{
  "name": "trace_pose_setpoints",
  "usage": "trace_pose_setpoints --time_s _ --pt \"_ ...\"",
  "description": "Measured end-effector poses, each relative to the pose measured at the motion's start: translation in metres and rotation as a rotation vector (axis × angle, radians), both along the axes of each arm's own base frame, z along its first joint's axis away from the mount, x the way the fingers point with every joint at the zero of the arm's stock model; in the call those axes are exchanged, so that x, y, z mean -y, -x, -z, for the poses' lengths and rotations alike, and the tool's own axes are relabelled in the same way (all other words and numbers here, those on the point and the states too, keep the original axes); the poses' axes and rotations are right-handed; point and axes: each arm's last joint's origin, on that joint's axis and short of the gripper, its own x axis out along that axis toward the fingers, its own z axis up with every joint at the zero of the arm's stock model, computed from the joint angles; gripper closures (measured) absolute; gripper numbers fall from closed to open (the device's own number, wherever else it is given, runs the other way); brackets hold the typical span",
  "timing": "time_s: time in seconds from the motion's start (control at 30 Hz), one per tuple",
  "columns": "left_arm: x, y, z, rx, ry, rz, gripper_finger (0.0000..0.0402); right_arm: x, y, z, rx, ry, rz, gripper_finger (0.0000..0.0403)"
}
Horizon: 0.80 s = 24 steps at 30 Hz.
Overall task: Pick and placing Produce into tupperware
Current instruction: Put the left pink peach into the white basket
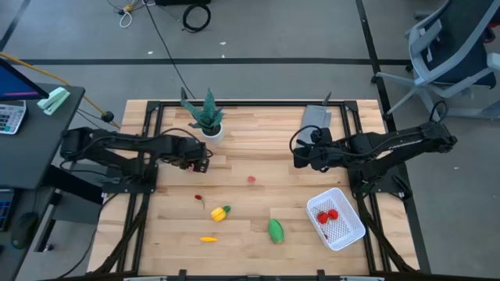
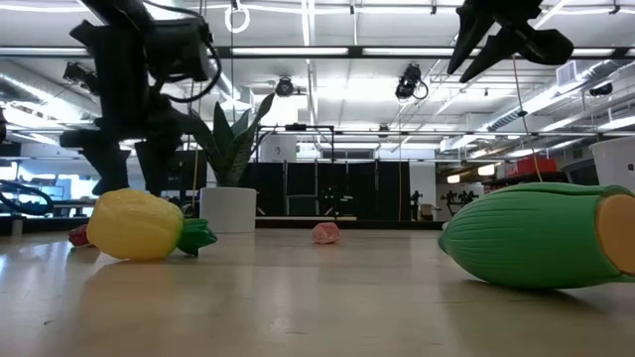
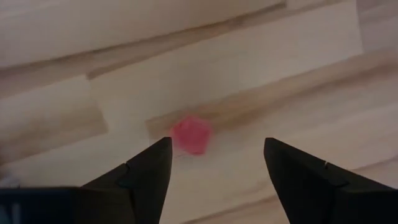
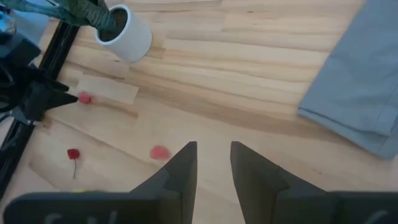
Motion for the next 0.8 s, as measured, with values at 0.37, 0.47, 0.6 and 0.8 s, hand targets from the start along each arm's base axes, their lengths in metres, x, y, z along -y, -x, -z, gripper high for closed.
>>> trace_pose_setpoints --time_s 0.37,0.47,0.6,0.8 --pt "-0.002 -0.008 0.025 -0.131 0.04 0.025 0.0152 0.0 0.0 0.0 -0.007 0.01 -0.014 0.0299" --pt "-0.002 -0.008 0.025 -0.133 0.04 0.025 0.0152 0.0 0.0 0.0 -0.008 0.012 -0.017 0.0299" --pt "-0.002 -0.008 0.025 -0.139 0.041 0.025 0.0156 0.0 0.0 0.0 -0.008 0.012 -0.017 0.0298" --pt "-0.002 -0.008 0.025 -0.14 0.04 0.029 0.017 0.0 0.0 0.0 -0.007 0.012 -0.016 0.0298"
